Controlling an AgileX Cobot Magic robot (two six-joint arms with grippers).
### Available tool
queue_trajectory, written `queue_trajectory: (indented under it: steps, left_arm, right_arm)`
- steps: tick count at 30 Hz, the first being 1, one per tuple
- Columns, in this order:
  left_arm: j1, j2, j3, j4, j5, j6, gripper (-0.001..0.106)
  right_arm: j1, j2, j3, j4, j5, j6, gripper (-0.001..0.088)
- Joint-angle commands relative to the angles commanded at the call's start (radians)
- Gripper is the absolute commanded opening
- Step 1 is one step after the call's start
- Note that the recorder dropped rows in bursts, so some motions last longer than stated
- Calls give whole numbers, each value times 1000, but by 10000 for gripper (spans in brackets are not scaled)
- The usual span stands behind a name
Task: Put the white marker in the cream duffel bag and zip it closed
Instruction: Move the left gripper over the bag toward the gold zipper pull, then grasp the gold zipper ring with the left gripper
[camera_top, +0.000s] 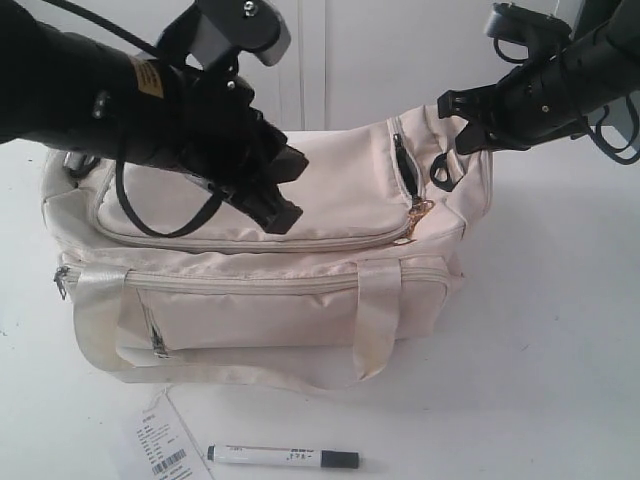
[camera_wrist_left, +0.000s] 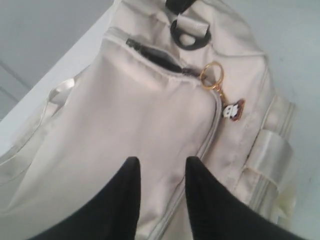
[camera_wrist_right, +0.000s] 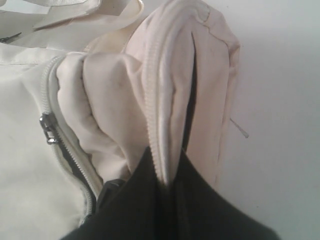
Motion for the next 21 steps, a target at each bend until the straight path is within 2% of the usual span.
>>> queue_trajectory:
  steps: [5,9,13,18,21]
  left_arm:
    - [-17,69,-59,-147,51,0,378]
    - [-17,144,-136,-211,150,0,378]
    - [-17,206,-204,-303,180,9,378]
    - [-17,269,-282,-353,281,163,378]
    - [-17,300,-302,-377,289,244,378]
  right_arm:
    - [0,0,0,0,0,0,0]
    - [0,0,0,0,0,0,0]
    - [0,0,0,0,0,0,0]
    - [0,0,0,0,0,0,0]
    - [0,0,0,0,0,0,0]
